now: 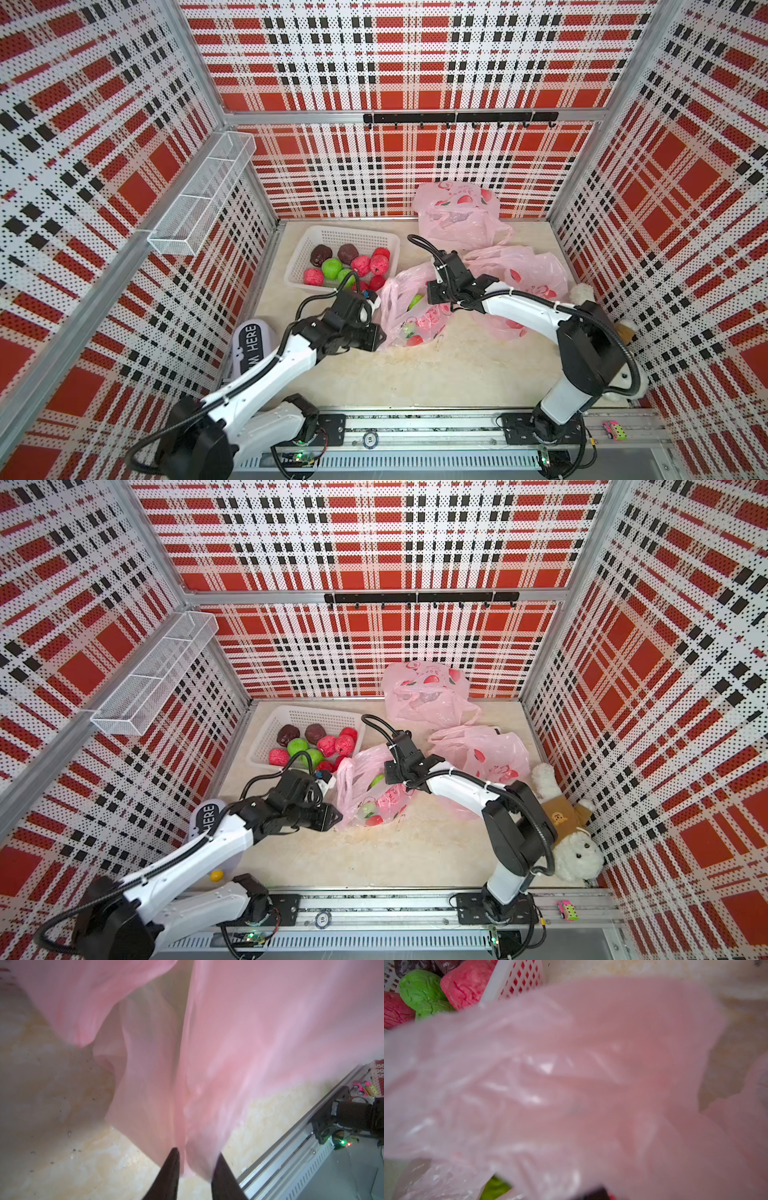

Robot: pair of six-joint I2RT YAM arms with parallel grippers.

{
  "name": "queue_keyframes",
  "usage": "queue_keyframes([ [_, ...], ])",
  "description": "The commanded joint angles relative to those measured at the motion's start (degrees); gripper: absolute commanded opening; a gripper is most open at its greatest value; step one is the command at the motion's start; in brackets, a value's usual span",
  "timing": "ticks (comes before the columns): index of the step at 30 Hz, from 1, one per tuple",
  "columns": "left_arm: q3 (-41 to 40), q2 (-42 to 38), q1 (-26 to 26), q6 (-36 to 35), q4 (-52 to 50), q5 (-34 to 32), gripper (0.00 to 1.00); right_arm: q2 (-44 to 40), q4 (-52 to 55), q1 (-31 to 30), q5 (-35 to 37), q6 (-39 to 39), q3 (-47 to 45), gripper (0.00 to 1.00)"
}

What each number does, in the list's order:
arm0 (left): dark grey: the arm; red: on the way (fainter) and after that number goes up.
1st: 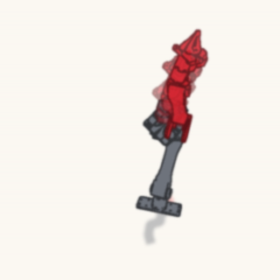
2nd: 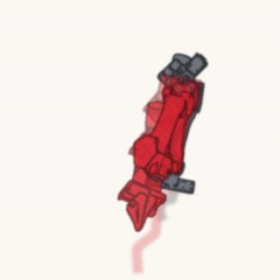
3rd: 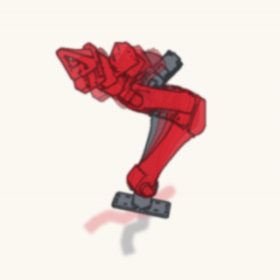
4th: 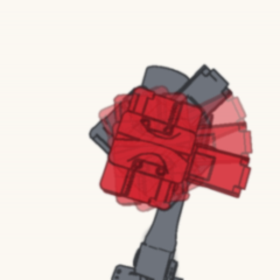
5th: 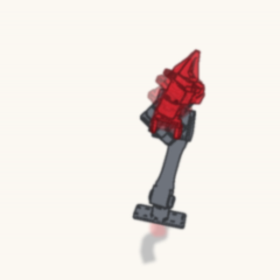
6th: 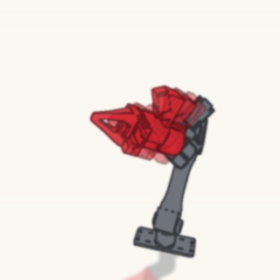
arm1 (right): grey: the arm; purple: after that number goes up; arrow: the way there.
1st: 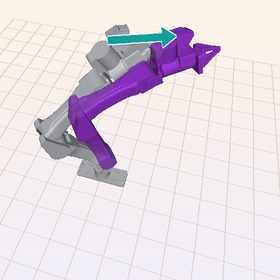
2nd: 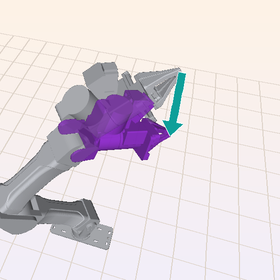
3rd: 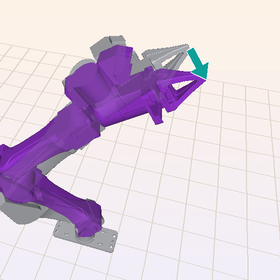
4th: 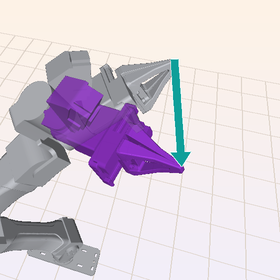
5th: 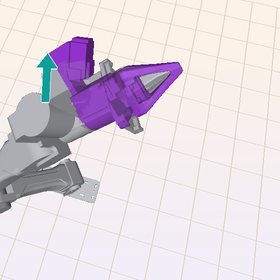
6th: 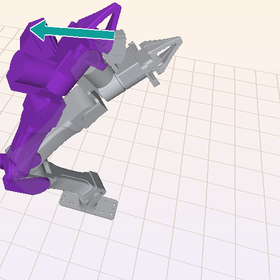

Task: Untie the knot of a plastic bag & take out the apple
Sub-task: Untie the plastic bag at the center of the board.

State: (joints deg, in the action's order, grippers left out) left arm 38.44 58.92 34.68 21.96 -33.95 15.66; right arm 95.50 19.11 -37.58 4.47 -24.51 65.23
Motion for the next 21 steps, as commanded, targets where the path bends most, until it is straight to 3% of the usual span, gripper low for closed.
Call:
queue_keyframes([
  [1,-2.9,-3.7,3.7,7.0,0.9,-3.2,0.29,-3.4,-4.8,2.3,0.2,2.8,-0.2,0.00],
  [4,0.2,-7.2,4.8,7.4,-1.2,-5.4,0.31,-5.8,-6.3,2.7,-1.7,4.3,0.3,0.00],
  [7,8.7,-9.1,4.1,2.9,-6.5,-9.5,0.33,-8.3,-8.0,2.2,-4.4,4.9,0.0,0.00],
  [10,17.6,-8.0,2.2,-2.0,-8.4,-8.8,0.29,-9.9,-7.7,1.6,-5.1,4.8,-0.9,0.00],
  [16,29.3,4.5,3.7,-6.9,-2.9,-0.2,0.10,-12.8,-18.4,3.1,-10.3,-3.0,-9.8,0.00],
  [21,32.1,17.6,8.8,-6.7,4.8,-0.4,0.09,-14.1,-25.8,4.6,-13.5,-9.2,-16.1,0.00],
])
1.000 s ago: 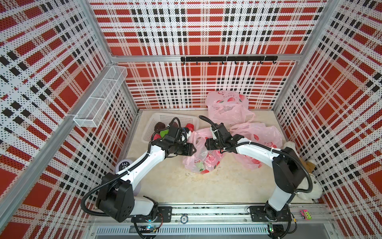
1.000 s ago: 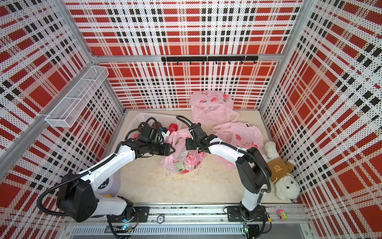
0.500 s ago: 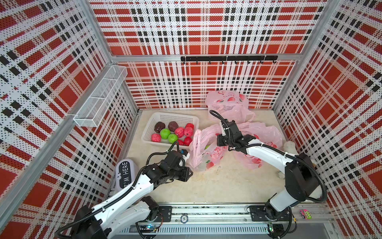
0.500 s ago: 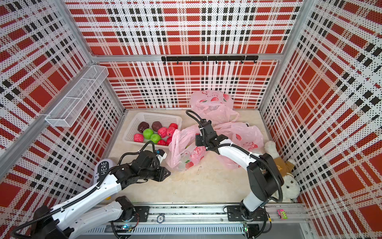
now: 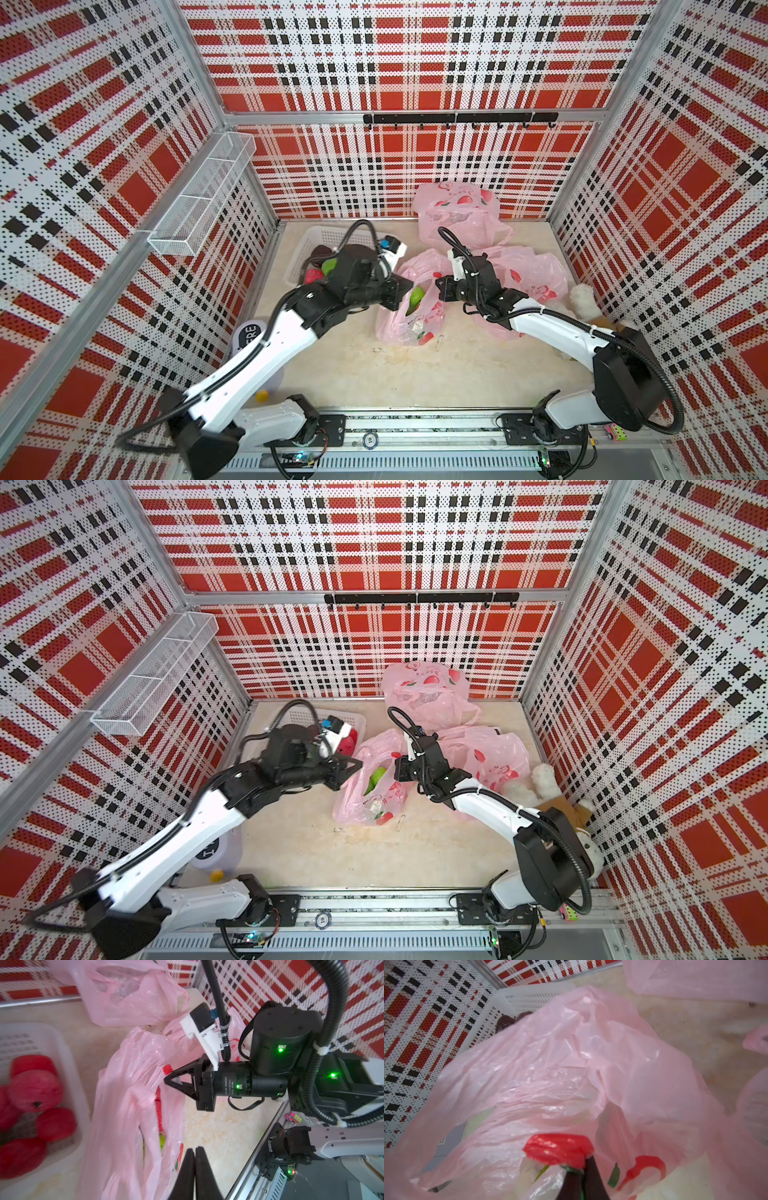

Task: Untie the knot of a plastic bag & take out the apple
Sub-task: Untie the plastic bag at the center of the board.

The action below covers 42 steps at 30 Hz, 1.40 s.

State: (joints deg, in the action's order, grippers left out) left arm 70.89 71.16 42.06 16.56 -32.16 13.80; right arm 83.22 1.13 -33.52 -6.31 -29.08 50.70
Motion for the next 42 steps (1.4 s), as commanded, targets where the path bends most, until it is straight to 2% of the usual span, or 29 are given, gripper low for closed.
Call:
queue_keyframes([
  [1,-0.8,7.3,1.4,-1.1,4.2,1.4,0.09,-2.0,-7.3,0.5,-2.5,-4.8,-2.2,0.00],
  [3,-2.7,10.7,1.2,-0.7,7.2,0.4,0.13,-2.4,-5.1,0.6,-1.5,-4.7,-3.3,0.00],
  [5,-4.3,13.3,1.0,-0.6,8.1,-1.6,0.30,-2.9,-3.0,0.6,-0.5,-4.0,-4.3,0.00],
  [6,-5.2,14.7,1.1,-0.7,7.9,-2.8,0.35,-3.1,-1.9,0.6,-0.1,-3.6,-4.8,0.00],
  [9,-9.0,15.7,1.2,-0.6,7.3,-6.1,0.49,-4.1,1.2,0.5,1.3,-2.3,-5.9,0.00],
  [11,-12.6,14.6,1.3,-0.5,7.0,-8.1,0.54,-4.5,2.8,0.5,1.7,-1.5,-6.6,0.00],
  [18,-26.2,7.9,3.1,5.7,7.5,-9.0,0.55,-2.5,8.2,0.3,2.6,2.1,-8.2,0.00],
  [24,-33.6,4.6,6.4,10.6,12.3,-9.8,0.55,1.7,11.3,-1.2,5.3,5.1,-8.5,0.00],
  [27,-34.8,5.2,7.1,10.7,14.2,-10.0,0.55,3.3,12.8,-2.1,6.9,5.9,-7.7,0.09],
  [30,-34.0,4.7,7.5,9.4,13.6,-10.1,0.55,3.4,15.5,-3.9,9.5,6.6,-6.0,0.32],
  [33,-32.3,0.8,7.6,7.3,11.3,-11.5,0.54,2.2,18.6,-6.2,12.2,7.1,-4.2,0.53],
  [34,-31.6,-0.9,7.6,6.2,10.6,-12.0,0.54,1.6,19.5,-7.0,12.8,7.0,-3.8,0.57],
  [36,-30.1,-5.1,7.7,3.7,9.3,-13.0,0.52,0.1,21.4,-8.5,13.9,6.0,-3.0,0.62],
  [39,-28.6,-10.0,7.9,0.4,9.1,-12.8,0.48,-2.3,23.7,-10.9,14.8,3.9,-2.1,0.63],
  [42,-26.4,-11.0,9.0,-1.4,9.0,-11.8,0.43,-5.8,26.0,-14.2,17.1,-0.3,-0.9,0.66],
])
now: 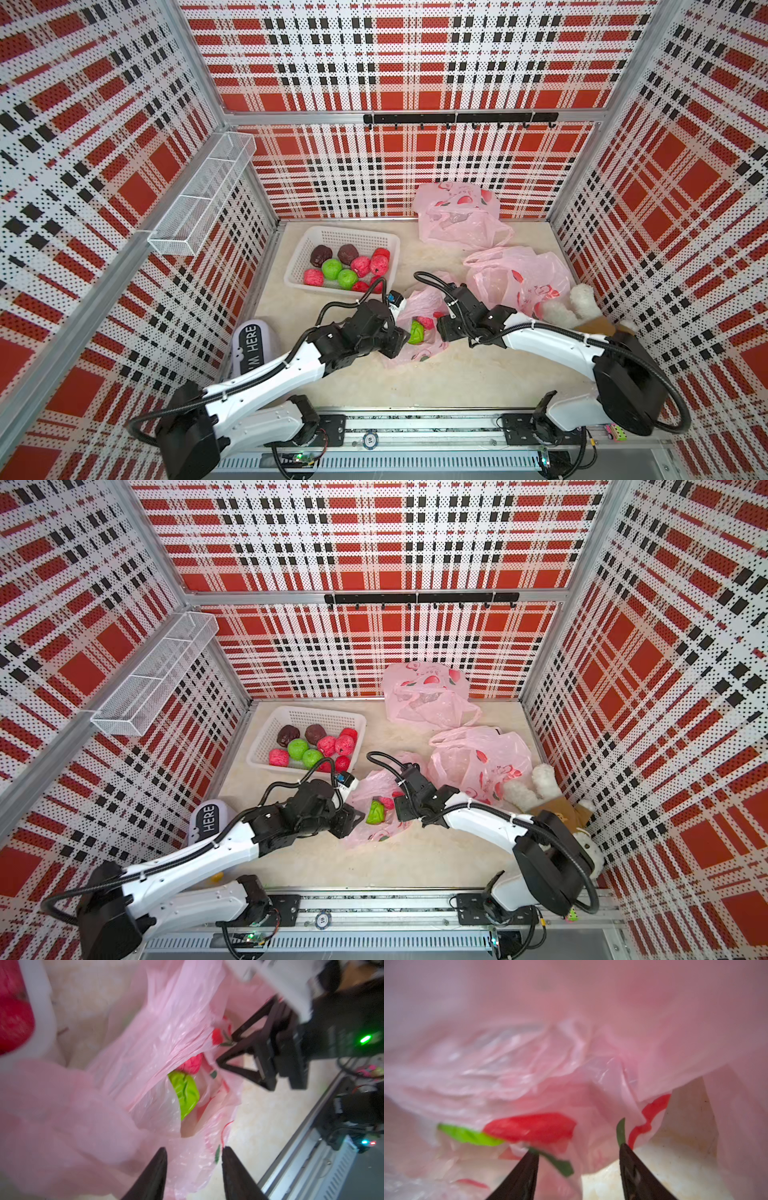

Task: Untie the knot of a plastic bag & take out the apple
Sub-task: Untie the plastic bag at the center of the board, then pick up the apple from the plastic bag.

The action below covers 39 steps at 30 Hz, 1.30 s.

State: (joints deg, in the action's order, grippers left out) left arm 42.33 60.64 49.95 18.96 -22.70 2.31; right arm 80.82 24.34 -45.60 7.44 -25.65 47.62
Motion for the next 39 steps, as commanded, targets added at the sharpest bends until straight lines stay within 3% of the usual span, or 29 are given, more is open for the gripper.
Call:
queue_keyframes([
  [1,2.9,0.2,1.5,-3.8,-0.7,0.0,0.41,-4.4,3.2,-2.8,4.2,-4.6,2.2,0.66],
  [8,6.3,10.5,4.3,-1.6,2.7,0.8,0.29,-7.8,3.2,-3.8,3.4,-10.7,-0.2,0.68],
  [15,11.2,23.4,4.3,0.8,3.7,-1.4,0.26,-6.2,-10.6,-4.0,-2.5,-16.4,-7.2,0.69],
  [24,15.4,30.8,2.6,-1.4,2.2,-8.4,0.54,2.7,-14.0,-4.1,-3.5,-16.7,-8.2,0.65],
  [27,15.3,31.7,1.9,-1.3,1.9,-9.5,0.60,4.8,-15.0,-4.1,-3.5,-16.4,-9.2,0.55],
  [31,15.1,32.1,1.7,-1.1,0.8,-12.0,0.67,6.8,-16.3,-4.1,-3.1,-16.3,-10.5,0.28],
  [33,15.0,32.2,1.7,-1.5,0.3,-13.3,0.68,7.3,-16.7,-4.1,-3.3,-16.2,-10.8,0.18],
  [39,16.2,33.3,1.1,-4.1,-3.9,-18.7,0.75,7.1,-16.9,-4.1,-3.4,-15.1,-10.5,0.10],
])
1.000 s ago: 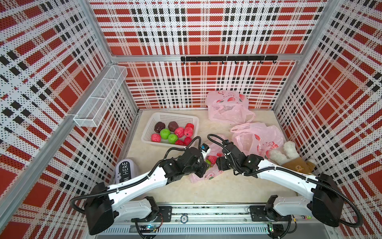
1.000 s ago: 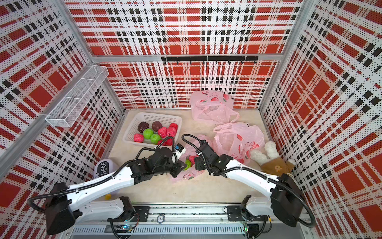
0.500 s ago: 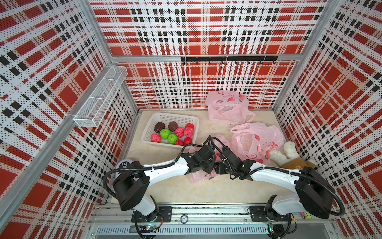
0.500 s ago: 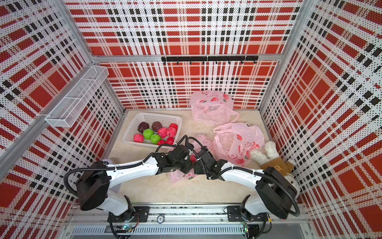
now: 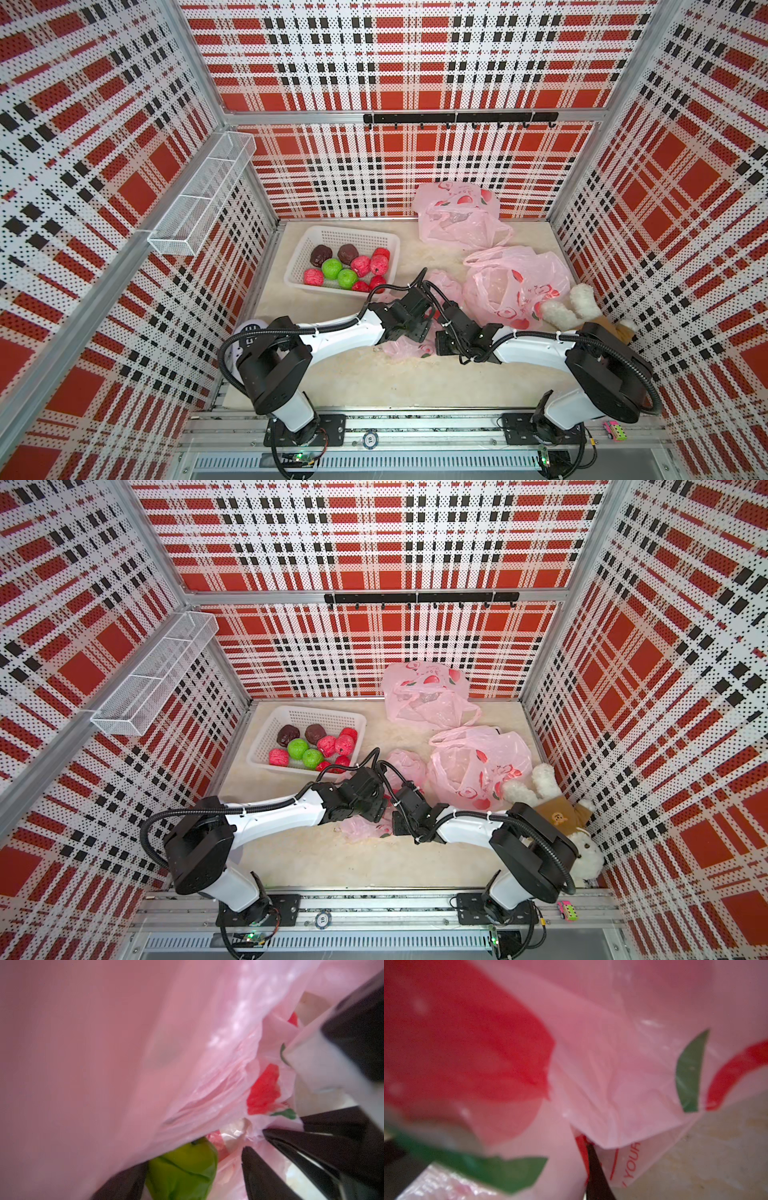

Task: Untie the knot of a plastic bag & take out the apple
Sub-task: Pick up the apple from the plastic bag.

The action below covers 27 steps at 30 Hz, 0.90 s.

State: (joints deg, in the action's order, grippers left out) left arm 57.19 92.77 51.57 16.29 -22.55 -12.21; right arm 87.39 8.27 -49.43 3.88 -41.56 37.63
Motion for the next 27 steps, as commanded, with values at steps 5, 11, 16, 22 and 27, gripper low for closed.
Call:
queue_keyframes([
  [5,1.8,1.1,-1.3,-4.4,-6.4,-4.4,0.78,0.2,-0.6,-0.3,0.2,1.4,0.1,0.10],
  [11,2.1,3.0,-3.0,-6.9,-8.3,2.9,0.81,0.7,-1.0,-0.3,0.2,1.7,0.7,0.10],
  [16,1.8,6.4,-4.5,-7.0,-2.9,8.1,0.87,2.2,-2.0,-0.3,-0.6,2.3,1.6,0.10],
  [22,3.7,8.8,-5.2,-5.8,3.4,12.4,0.82,2.6,-1.7,-0.4,-1.2,2.7,2.1,0.09],
  [27,0.6,3.5,-5.8,-5.9,7.7,12.1,0.72,1.0,-1.1,-0.3,0.6,2.5,1.3,0.08],
])
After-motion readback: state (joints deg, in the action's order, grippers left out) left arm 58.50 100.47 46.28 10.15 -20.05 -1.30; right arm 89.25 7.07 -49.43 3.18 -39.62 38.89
